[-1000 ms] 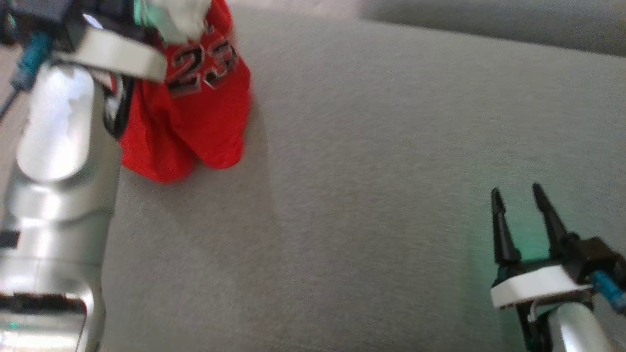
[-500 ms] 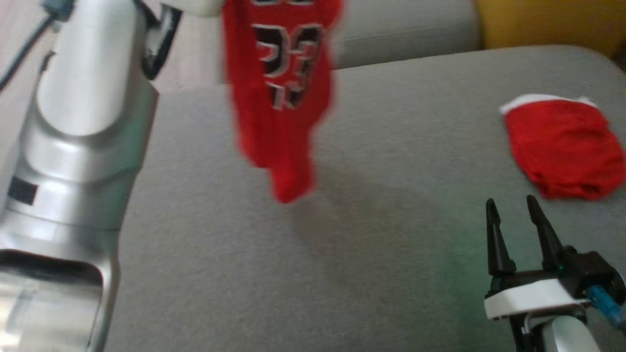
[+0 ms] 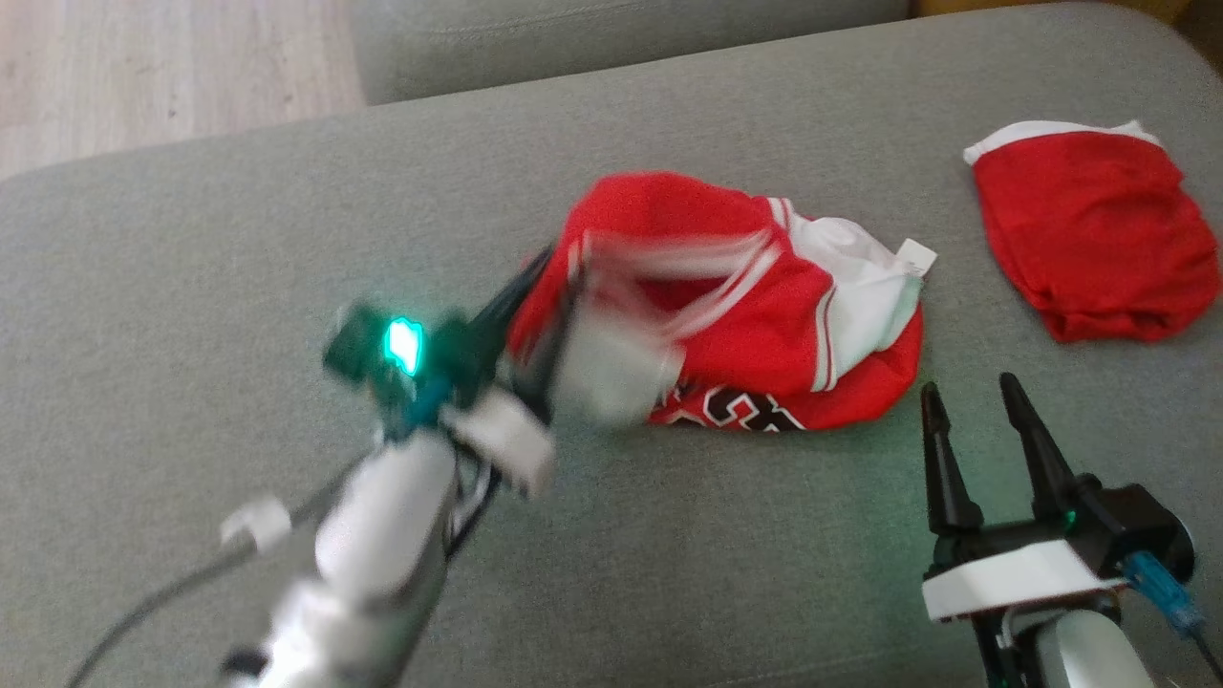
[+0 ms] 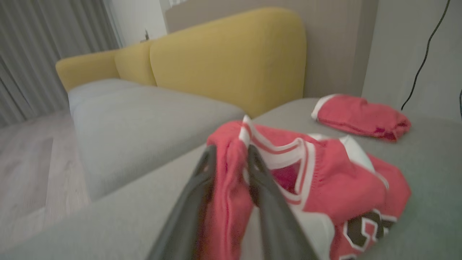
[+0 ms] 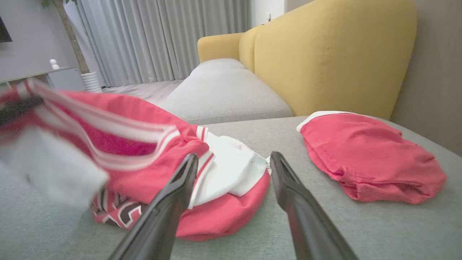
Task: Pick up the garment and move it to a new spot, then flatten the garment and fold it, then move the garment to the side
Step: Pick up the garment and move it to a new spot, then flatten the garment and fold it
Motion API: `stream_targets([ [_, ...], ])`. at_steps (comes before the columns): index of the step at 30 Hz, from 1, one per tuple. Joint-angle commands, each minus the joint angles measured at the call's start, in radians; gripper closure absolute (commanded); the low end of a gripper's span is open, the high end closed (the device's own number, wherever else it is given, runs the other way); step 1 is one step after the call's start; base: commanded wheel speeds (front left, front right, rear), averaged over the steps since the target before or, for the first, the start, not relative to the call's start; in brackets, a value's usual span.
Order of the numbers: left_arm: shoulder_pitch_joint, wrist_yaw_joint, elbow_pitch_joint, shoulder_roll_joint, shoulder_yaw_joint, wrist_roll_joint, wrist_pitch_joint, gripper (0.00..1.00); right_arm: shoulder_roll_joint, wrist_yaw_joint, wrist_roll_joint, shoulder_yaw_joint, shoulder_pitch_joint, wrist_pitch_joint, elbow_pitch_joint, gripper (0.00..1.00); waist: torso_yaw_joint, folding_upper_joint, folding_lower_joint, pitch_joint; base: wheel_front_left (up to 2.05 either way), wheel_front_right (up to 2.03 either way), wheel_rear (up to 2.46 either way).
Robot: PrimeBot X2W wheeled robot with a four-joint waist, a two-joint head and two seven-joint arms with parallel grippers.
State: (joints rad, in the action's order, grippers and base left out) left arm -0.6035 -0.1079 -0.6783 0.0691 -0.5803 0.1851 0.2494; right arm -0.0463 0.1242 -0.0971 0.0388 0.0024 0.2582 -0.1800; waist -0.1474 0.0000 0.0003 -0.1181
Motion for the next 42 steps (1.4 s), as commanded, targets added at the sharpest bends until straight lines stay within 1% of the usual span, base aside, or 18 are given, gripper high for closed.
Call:
stream_targets([
  [1,-0.034,0.014,0.037,0.008,0.035,0.004,0.011,0.0,-0.004,0.007,-0.008,0.027,-0.047,0.004,0.028,0.0,0.007,0.0,-0.0003,-0.001,0.0,0.0,0.0],
  [3,0.045,0.046,0.047,-0.001,0.054,0.02,0.012,0.0,-0.004,0.007,-0.015,0.032,-0.043,0.004,0.02,0.0,0.021,0.0,-0.0003,0.009,0.0,0.0,0.0],
  [5,0.131,0.088,0.085,-0.007,0.082,0.031,0.012,0.0,-0.004,0.007,-0.019,0.026,-0.027,0.004,0.013,0.0,0.044,0.0,-0.0003,0.033,0.0,0.0,0.0],
  [8,0.271,0.15,0.171,-0.013,0.124,0.028,0.012,0.0,-0.004,0.007,-0.026,0.016,0.016,0.004,-0.002,0.0,0.081,0.0,-0.0003,0.088,0.0,0.0,0.0],
  [12,0.457,0.218,0.302,-0.016,0.184,0.009,0.012,0.0,-0.004,0.007,-0.041,0.01,0.072,0.004,-0.013,0.0,0.129,0.0,-0.0003,0.144,0.0,0.0,0.0],
  [14,0.538,0.242,0.374,-0.016,0.222,0.002,0.012,0.0,-0.004,0.007,-0.048,0.014,0.093,0.004,-0.015,0.0,0.147,0.0,-0.0003,0.169,0.0,0.0,0.0],
  [18,0.673,0.271,0.512,-0.018,0.287,-0.02,0.012,0.0,-0.004,0.007,-0.06,0.028,0.136,0.004,-0.006,0.0,0.18,0.0,-0.0003,0.216,0.0,0.0,0.0],
  [22,0.759,0.276,0.63,-0.018,0.325,-0.052,0.012,0.0,-0.004,0.007,-0.06,0.039,0.177,0.004,0.008,0.0,0.205,0.0,-0.0003,0.247,0.0,0.0,0.0],
  [25,0.795,0.27,0.665,-0.018,0.334,-0.081,0.012,0.0,-0.004,0.007,-0.057,0.046,0.197,0.004,0.019,0.0,0.214,0.0,-0.0003,0.261,0.0,0.0,0.0],
  [31,0.821,0.26,0.67,-0.019,0.35,-0.077,0.012,0.0,-0.004,0.007,-0.067,0.055,0.214,0.004,0.027,0.0,0.218,0.0,-0.0003,0.273,0.0,0.0,0.0],
  [42,0.826,0.263,0.659,-0.019,0.34,-0.085,0.012,0.0,-0.004,0.007,-0.075,0.061,0.213,0.004,0.032,0.0,0.215,0.0,-0.0003,0.262,0.0,0.0,0.0],
])
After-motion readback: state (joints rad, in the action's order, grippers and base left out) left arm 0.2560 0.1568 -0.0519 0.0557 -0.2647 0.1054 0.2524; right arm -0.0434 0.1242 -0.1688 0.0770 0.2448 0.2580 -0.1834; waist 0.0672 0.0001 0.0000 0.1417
